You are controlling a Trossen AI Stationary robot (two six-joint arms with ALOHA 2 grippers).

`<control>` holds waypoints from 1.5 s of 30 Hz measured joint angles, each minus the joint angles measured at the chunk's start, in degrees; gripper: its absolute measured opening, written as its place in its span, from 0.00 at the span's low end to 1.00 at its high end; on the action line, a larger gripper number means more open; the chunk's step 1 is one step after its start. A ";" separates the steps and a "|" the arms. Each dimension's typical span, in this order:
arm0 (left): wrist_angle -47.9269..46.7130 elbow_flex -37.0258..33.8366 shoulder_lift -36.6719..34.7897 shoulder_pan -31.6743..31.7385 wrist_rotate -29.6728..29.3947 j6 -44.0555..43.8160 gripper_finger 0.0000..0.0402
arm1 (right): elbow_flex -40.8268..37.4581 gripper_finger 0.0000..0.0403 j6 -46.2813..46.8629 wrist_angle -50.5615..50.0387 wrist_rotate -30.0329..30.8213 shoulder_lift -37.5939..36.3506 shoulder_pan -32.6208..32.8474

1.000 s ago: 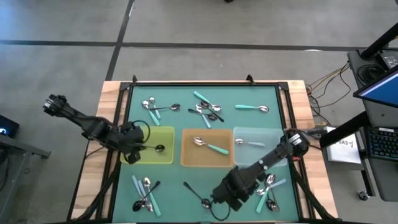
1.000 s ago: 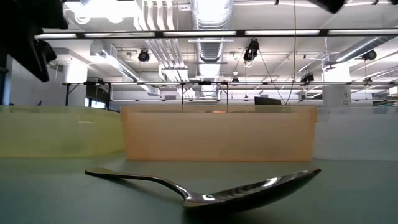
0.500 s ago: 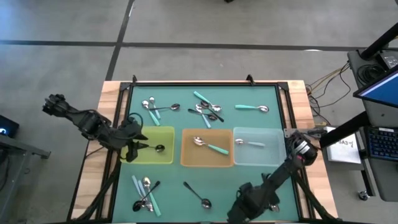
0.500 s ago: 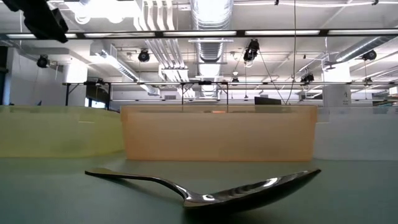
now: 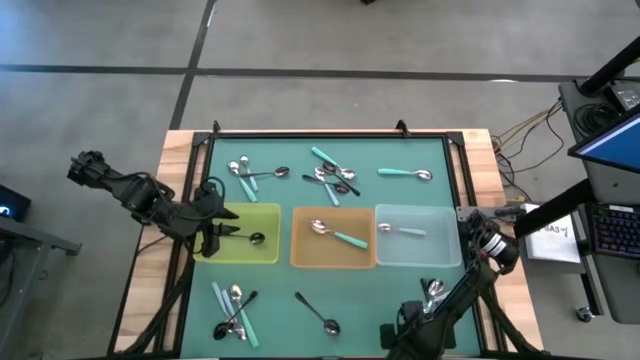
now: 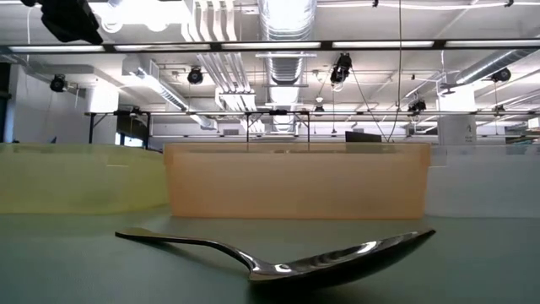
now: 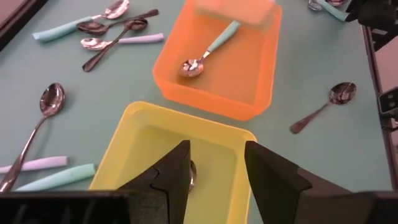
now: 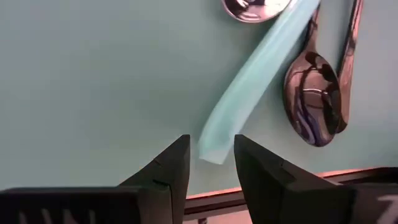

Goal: Sort silverware by color (type)
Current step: Put the green spoon into the orange bin

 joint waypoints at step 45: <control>0.11 0.00 0.96 -0.02 -3.05 0.11 0.34 | -6.65 0.09 -18.60 10.35 26.91 -15.72 1.46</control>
